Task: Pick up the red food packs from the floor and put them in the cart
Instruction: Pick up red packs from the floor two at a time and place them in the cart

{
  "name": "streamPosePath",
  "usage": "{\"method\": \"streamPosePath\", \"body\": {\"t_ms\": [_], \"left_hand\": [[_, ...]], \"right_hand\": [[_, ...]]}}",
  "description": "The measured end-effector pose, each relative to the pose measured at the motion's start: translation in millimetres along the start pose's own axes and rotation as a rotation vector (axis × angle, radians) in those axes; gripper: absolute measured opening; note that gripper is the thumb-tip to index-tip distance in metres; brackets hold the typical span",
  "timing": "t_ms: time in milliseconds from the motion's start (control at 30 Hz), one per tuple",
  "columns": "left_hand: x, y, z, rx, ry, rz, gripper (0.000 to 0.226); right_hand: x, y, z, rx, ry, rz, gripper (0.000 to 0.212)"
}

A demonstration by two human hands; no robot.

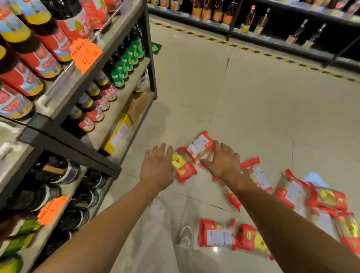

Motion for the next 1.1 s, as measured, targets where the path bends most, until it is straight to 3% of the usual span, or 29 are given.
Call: {"method": "streamPosePath", "body": {"t_ms": [233, 400, 533, 667, 800, 967, 1033, 1100], "left_hand": [[-67, -145, -42, 0.016, 0.050, -0.144, 0.081], [-162, -233, -66, 0.140, 0.168, -0.224, 0.077], [-276, -283, -100, 0.366, 0.399, -0.271, 0.073], [-404, -316, -131, 0.652, 0.695, -0.292, 0.084], [-523, -346, -158, 0.851, 0.953, -0.279, 0.102], [-627, -361, -187, 1.128, 1.177, -0.254, 0.088], [-660, -368, -192, 1.162, 1.261, -0.235, 0.090], [-681, -375, -191, 1.175, 1.375, -0.182, 0.056]], "right_hand": [[-47, -146, -10, -0.134, -0.146, -0.055, 0.137], [-150, -238, -10, -0.203, -0.353, -0.176, 0.100], [-270, -308, 0, -0.308, -0.617, -0.257, 0.115], [-381, -381, 21, -0.378, -0.801, -0.299, 0.124], [-456, -453, 43, -0.434, -0.899, -0.243, 0.091], [-540, -529, 69, -0.583, -1.086, -0.180, 0.068], [-573, -549, 78, -0.674, -1.163, -0.161, 0.087], [-599, -564, 78, -0.720, -1.276, -0.164, 0.100]]}}
Point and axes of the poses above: each hand's wrist, its own y-axis away from the middle knuckle, its own x-axis out of the back of the hand, z = x × y, the point moved 9 cm from there along -y, towards the middle knuckle, and after that the axes turned 11 degrees about y, right-handed, at the moved point
